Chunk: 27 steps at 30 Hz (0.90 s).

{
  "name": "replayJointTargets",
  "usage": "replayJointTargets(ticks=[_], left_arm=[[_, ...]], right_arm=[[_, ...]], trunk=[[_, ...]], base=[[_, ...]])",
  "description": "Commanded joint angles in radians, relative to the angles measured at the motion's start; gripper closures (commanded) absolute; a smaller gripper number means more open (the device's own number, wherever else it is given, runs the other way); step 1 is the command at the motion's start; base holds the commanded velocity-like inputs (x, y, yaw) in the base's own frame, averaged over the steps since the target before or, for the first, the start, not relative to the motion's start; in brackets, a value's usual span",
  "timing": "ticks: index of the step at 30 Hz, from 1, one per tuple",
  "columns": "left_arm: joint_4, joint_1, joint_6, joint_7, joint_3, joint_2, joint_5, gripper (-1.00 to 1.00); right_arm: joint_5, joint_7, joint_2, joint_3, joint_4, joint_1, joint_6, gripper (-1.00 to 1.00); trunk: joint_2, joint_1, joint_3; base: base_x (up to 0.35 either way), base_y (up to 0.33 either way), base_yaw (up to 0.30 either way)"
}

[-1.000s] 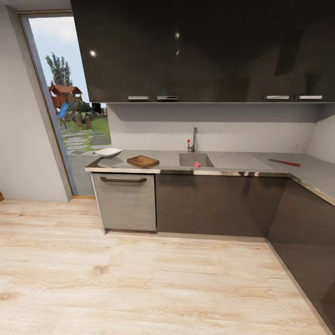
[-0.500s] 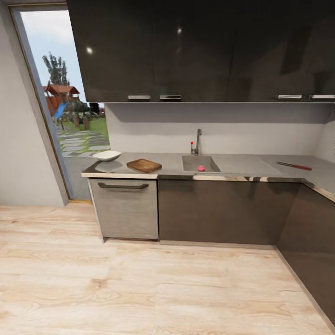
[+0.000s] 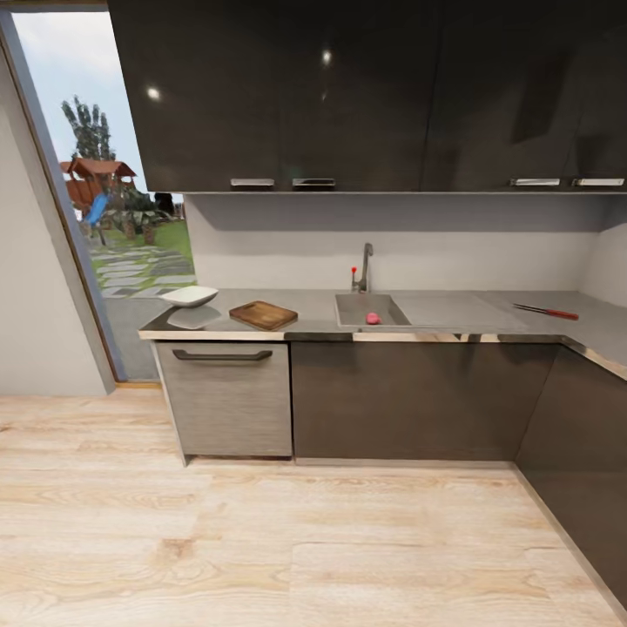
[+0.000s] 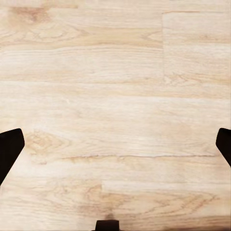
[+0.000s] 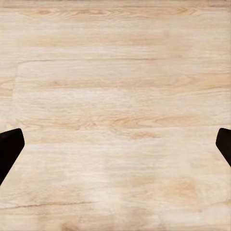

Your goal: In the kitchen, take the Vidalia onion out of the sink, dice it on the chopping board with the paring knife, put the diced onion into the bowl on the countertop, then place both the paring knife and the chopping board into the sink.

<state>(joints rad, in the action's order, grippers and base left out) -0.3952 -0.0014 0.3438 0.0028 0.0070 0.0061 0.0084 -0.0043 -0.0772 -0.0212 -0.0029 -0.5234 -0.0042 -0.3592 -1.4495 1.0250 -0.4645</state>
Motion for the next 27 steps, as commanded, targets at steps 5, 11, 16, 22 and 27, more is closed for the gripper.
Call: replayJointTargets(ticks=[5, 11, 16, 22, 27], left_arm=[[0.0, 0.0, 0.003, 0.0, 0.0, -0.001, 0.001, -1.0], [0.002, 0.0, 0.003, 0.0, 0.0, 0.0, 0.001, -1.0], [0.002, 0.0, 0.003, 0.0, 0.0, 0.0, 0.001, -1.0], [0.004, 0.0, 0.003, 0.0, 0.0, 0.0, 0.001, -1.0], [0.005, 0.0, 0.003, 0.0, 0.0, 0.0, 0.001, -1.0]], right_arm=[[0.0, -0.003, 0.0, 0.001, 0.0, 0.0, -0.003, -1.0], [0.001, -0.003, 0.0, 0.001, 0.0, 0.0, -0.003, -1.0], [0.001, -0.003, 0.0, 0.001, 0.0, 0.0, -0.003, -1.0], [0.001, -0.002, 0.001, 0.001, 0.001, 0.0, -0.003, -1.0], [0.001, -0.001, 0.001, 0.001, 0.001, 0.0, -0.003, -1.0]], trunk=[[0.014, -0.008, 0.005], [0.056, -0.031, 0.024], [0.091, -0.05, 0.04], [0.133, -0.073, 0.059], [0.168, -0.092, 0.074]], base=[[0.002, 0.001, -0.001], [0.0, 0.0, 0.0], [0.0, 0.0, 0.0], [0.0, 0.0, 0.0], [0.0, 0.0, 0.0]])
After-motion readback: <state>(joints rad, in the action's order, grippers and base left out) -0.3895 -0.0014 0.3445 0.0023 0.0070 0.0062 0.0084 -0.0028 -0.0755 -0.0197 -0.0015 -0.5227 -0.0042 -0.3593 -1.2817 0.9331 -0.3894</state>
